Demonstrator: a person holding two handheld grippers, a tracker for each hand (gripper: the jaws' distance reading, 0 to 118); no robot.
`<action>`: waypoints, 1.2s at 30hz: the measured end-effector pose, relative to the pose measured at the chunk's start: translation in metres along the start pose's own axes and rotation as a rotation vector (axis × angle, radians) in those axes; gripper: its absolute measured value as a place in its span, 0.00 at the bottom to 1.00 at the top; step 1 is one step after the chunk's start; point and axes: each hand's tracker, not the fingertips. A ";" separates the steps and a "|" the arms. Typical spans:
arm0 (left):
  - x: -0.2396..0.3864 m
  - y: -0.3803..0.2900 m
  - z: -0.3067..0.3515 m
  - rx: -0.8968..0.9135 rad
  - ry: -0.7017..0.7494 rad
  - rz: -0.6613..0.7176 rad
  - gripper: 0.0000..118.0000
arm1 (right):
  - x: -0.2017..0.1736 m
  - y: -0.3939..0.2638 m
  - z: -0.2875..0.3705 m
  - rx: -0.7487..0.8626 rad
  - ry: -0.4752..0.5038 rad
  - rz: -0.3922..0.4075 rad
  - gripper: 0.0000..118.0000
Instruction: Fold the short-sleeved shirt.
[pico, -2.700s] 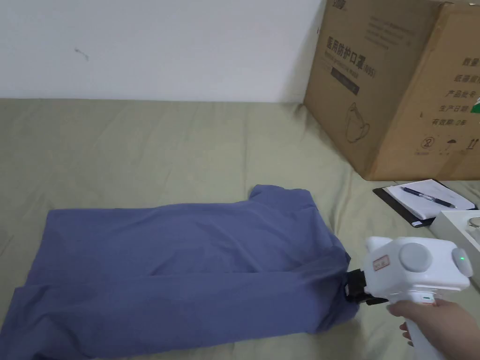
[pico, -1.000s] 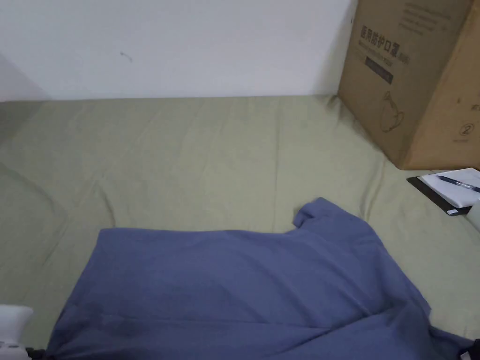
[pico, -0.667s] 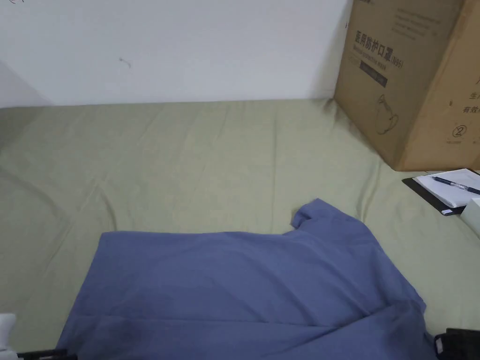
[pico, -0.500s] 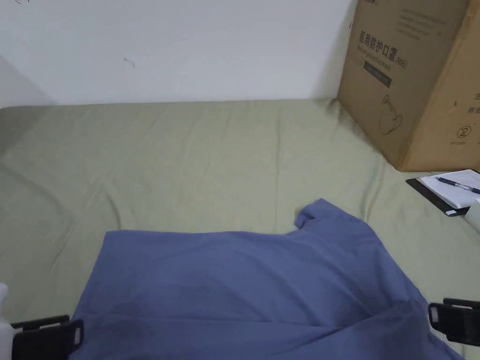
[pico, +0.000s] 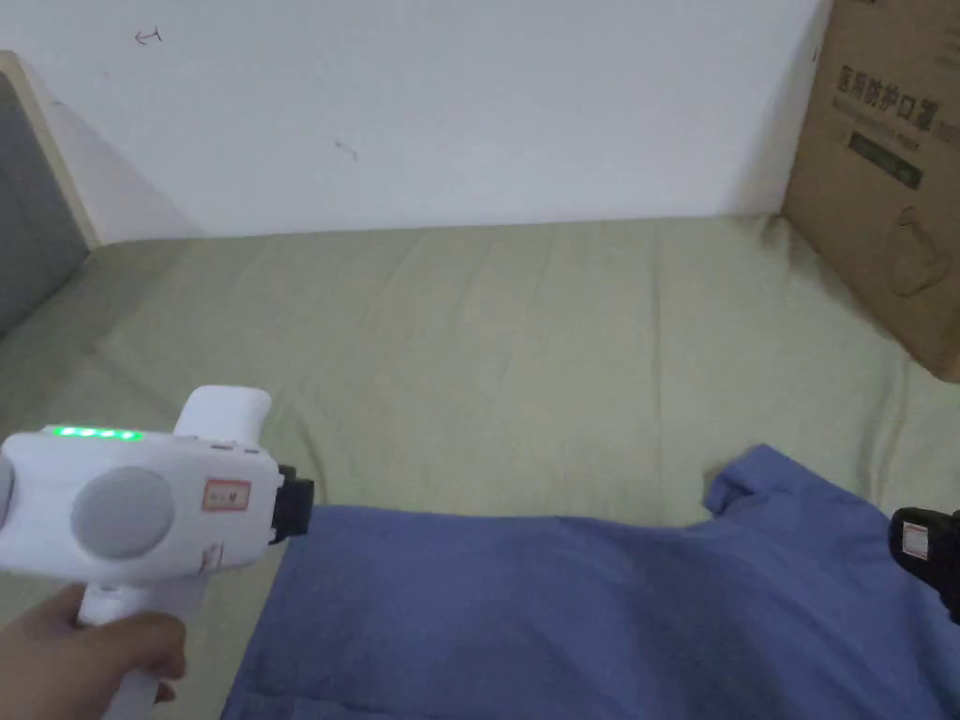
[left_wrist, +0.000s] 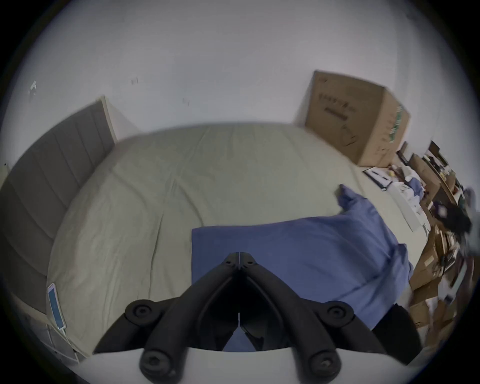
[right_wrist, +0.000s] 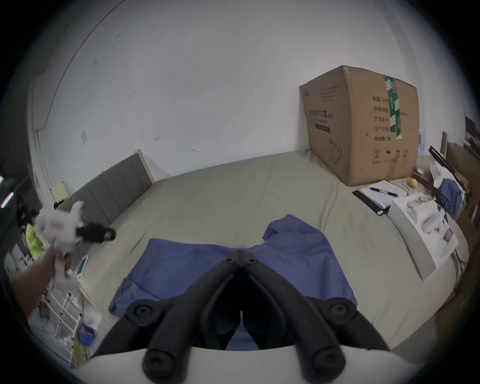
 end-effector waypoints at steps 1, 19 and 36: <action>-0.013 0.014 -0.028 -0.086 -0.028 0.031 0.00 | -0.002 0.001 -0.005 -0.012 0.006 0.013 0.00; -0.047 0.033 -0.187 -0.378 0.000 0.097 0.65 | 0.025 -0.028 -0.086 -0.254 0.027 0.019 0.00; -0.022 0.041 -0.096 -0.100 -0.026 0.046 0.00 | 0.138 0.084 -0.216 -0.532 -0.158 -0.040 0.92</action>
